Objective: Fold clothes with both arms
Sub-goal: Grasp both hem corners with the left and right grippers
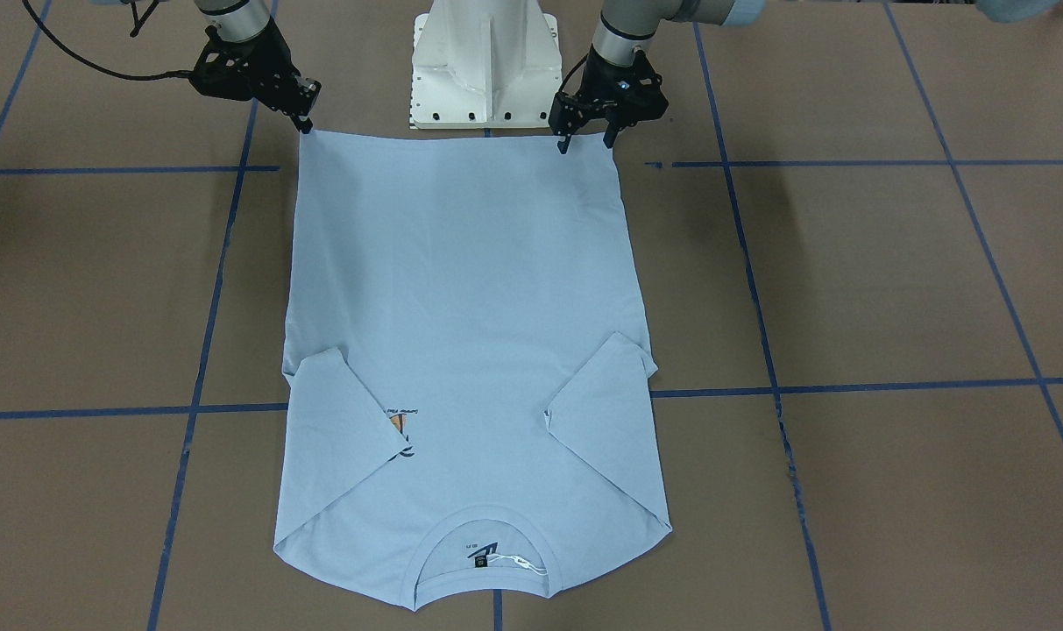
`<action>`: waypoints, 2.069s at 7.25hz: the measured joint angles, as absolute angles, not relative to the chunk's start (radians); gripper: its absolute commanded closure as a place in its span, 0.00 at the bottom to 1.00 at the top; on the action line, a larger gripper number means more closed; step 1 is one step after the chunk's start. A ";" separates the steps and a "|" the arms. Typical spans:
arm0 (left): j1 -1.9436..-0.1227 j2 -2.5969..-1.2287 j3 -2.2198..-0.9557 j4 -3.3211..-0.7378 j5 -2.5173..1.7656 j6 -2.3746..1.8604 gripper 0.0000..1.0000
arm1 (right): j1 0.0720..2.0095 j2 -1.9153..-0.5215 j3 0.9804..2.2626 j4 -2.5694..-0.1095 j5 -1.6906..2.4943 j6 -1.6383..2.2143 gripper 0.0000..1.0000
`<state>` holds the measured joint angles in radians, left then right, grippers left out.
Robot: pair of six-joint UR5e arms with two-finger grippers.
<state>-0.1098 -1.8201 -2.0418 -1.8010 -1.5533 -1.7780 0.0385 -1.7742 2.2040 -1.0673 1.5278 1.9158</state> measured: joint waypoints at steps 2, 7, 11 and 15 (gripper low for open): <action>-0.084 -1.796 -2.030 -1.795 -1.554 -1.791 0.28 | 0.036 -1.776 2.205 -1.068 1.527 1.916 1.00; -0.060 -1.759 -2.044 -1.790 -1.563 -1.847 0.74 | 0.036 -1.774 2.206 -1.067 1.526 1.914 1.00; -0.046 -1.757 -2.059 -1.789 -1.564 -1.871 1.00 | 0.036 -1.775 2.213 -1.068 1.528 1.914 1.00; -0.082 -1.761 -2.279 -1.685 -1.636 -1.850 1.00 | 0.069 -1.810 2.284 -1.068 1.535 1.916 1.00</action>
<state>-0.0818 -1.7605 -2.2793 -1.6855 -1.6363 -1.8501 0.0694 -1.8096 2.2838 -1.0676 1.5351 1.9156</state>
